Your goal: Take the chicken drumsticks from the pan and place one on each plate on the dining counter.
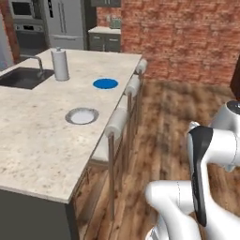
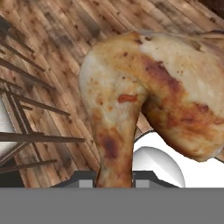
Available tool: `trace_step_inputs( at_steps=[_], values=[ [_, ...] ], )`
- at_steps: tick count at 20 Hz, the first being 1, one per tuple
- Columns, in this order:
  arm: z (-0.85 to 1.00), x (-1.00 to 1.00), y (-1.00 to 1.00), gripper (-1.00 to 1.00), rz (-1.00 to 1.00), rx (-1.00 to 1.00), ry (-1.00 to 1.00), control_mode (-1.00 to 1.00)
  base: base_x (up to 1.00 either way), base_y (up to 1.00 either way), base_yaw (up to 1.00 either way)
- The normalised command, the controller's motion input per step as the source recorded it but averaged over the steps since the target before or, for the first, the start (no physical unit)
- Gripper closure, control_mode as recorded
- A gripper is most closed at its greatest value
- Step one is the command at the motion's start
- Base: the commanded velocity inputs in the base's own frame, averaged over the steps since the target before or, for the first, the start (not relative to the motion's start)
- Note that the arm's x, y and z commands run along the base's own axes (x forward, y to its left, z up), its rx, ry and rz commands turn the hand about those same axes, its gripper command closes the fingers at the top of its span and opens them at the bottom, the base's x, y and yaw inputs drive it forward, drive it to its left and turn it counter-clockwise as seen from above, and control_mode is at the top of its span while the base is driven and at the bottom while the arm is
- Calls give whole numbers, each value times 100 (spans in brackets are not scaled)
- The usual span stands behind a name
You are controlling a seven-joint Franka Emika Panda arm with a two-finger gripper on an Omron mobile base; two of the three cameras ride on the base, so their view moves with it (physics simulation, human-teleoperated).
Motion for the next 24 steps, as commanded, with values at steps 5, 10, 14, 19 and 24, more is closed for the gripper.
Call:
trace_step_inputs(
  at_steps=[5, 10, 14, 19, 24],
  values=[
    [0, 0, 0, 100, 0, 0, 0, 100, 69, -76, 61],
    [0, 0, 0, 100, 0, 0, 0, 100, 32, -79, 66],
    [0, 0, 0, 100, 0, 0, 0, 100, 31, -74, 65],
    [0, 0, 0, 100, 0, 0, 0, 100, 31, -65, 60],
    [0, 0, 0, 100, 0, 0, 0, 100, 19, -43, 47]
  ],
)
